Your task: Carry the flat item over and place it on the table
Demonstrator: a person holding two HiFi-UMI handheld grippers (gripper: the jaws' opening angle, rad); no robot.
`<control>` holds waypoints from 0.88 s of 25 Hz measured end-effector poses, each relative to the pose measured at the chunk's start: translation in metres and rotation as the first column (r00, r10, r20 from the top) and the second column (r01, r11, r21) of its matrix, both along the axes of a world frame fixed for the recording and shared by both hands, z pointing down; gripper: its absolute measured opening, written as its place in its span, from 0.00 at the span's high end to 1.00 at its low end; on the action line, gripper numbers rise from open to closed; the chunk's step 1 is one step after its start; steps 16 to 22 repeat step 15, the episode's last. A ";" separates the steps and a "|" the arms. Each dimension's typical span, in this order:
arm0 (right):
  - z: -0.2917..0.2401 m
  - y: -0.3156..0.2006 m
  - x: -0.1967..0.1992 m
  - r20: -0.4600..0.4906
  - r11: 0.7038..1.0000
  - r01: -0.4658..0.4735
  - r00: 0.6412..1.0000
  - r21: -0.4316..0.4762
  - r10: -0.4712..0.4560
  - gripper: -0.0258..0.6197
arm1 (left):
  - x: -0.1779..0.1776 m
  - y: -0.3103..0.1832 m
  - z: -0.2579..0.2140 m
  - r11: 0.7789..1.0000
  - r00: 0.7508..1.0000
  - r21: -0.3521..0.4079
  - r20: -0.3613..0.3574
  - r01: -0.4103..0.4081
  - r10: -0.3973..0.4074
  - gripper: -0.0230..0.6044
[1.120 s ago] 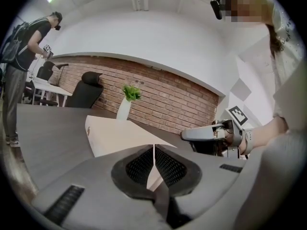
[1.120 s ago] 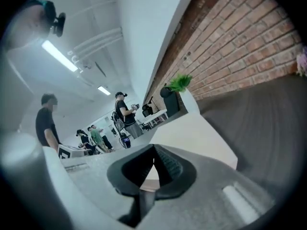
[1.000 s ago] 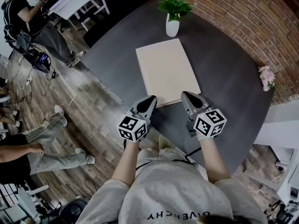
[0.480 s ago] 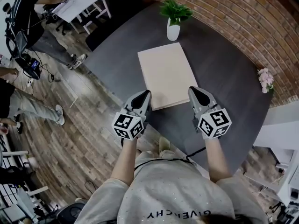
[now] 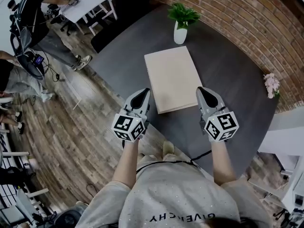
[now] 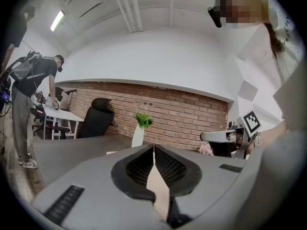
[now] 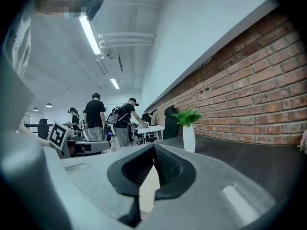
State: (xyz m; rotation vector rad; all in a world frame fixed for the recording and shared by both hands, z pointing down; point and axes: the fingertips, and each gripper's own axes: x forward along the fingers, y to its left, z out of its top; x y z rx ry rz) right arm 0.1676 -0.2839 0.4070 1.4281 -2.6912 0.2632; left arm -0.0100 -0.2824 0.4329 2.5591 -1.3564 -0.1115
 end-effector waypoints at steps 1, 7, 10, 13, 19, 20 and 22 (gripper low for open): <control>-0.002 -0.001 0.000 -0.001 1.000 -0.001 1.000 0.004 0.001 0.96 | -0.001 -0.001 -0.002 1.000 1.000 0.006 0.004 0.005 -0.005 0.95; -0.010 -0.008 -0.004 -0.014 0.999 -0.001 1.000 0.032 0.001 0.96 | -0.013 -0.007 -0.013 0.999 0.999 0.034 0.009 0.040 -0.040 0.95; -0.013 -0.010 -0.005 -0.014 0.999 0.002 1.000 0.038 -0.001 0.96 | -0.018 -0.009 -0.018 0.997 0.998 0.044 0.014 0.063 -0.064 0.95; -0.016 -0.011 -0.004 -0.014 0.999 0.000 1.000 0.043 0.000 0.96 | -0.023 -0.011 -0.023 0.994 0.995 0.060 0.033 0.089 -0.091 0.95; -0.019 -0.012 -0.004 -0.010 0.999 -0.001 1.000 0.046 0.002 0.96 | -0.026 -0.012 -0.026 0.992 0.993 0.069 0.047 0.109 -0.112 0.95; -0.019 -0.012 -0.004 -0.010 0.999 -0.001 1.000 0.046 0.002 0.96 | -0.026 -0.012 -0.026 0.992 0.993 0.069 0.047 0.109 -0.112 0.95; -0.019 -0.012 -0.004 -0.010 0.999 -0.001 1.000 0.046 0.002 0.96 | -0.026 -0.012 -0.026 0.992 0.993 0.069 0.047 0.109 -0.112 0.95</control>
